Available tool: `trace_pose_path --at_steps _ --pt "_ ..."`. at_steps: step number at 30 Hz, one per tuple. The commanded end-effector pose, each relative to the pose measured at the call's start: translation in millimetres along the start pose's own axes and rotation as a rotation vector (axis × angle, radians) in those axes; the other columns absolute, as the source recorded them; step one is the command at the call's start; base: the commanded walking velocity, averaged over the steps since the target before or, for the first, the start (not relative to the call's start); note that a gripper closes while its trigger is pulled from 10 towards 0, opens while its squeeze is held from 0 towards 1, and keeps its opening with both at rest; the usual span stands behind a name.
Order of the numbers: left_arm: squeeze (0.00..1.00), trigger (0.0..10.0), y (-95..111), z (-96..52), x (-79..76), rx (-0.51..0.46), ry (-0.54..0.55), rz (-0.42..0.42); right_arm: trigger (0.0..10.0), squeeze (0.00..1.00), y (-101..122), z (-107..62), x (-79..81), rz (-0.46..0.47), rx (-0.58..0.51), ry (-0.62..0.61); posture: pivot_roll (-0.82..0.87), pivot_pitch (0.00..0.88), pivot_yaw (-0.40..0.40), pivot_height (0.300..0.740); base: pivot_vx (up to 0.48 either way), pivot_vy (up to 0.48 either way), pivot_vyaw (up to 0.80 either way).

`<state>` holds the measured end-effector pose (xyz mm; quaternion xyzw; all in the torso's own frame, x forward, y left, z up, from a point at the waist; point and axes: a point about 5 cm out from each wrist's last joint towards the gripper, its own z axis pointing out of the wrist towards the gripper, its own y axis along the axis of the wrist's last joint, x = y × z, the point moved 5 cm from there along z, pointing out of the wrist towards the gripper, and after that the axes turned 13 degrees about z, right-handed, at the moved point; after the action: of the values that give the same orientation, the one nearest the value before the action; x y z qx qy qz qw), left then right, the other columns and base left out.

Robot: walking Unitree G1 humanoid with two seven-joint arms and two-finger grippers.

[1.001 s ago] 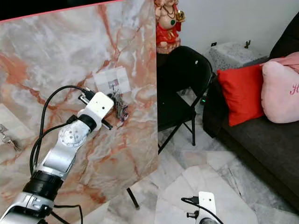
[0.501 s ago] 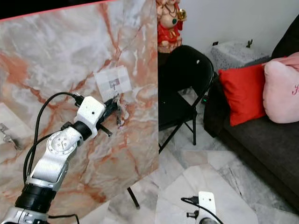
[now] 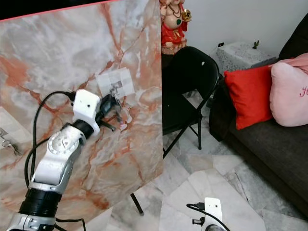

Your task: Hang keys on a hook

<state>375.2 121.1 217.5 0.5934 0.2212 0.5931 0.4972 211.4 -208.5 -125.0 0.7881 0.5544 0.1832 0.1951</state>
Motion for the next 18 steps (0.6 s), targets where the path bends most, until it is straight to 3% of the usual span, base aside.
trace_pose_path --at_steps 1,5,9,18 --pt "0.00 10.0 3.8 3.2 3.5 0.004 0.019 0.018 10.0 0.00 1.2 0.1 1.1 0.010 -0.006 0.001 0.02 0.000 -0.002 0.740 0.000 0.000 0.00" --pt "0.00 10.0 5.3 6.2 0.4 0.005 0.015 0.007 10.0 0.00 1.2 0.1 1.5 0.006 -0.005 0.003 0.02 0.000 -0.002 0.740 0.000 0.000 0.00" --pt "0.00 10.0 9.9 12.9 -18.2 0.001 -0.056 0.002 10.0 0.00 1.1 0.1 2.1 0.004 -0.005 0.004 0.02 0.000 0.001 0.740 0.000 0.000 0.00" --pt "0.00 10.0 12.3 15.5 -29.7 0.004 -0.092 0.005 10.0 0.00 0.4 0.1 2.6 0.004 -0.003 0.004 0.02 0.000 0.006 0.740 0.000 0.000 0.00"
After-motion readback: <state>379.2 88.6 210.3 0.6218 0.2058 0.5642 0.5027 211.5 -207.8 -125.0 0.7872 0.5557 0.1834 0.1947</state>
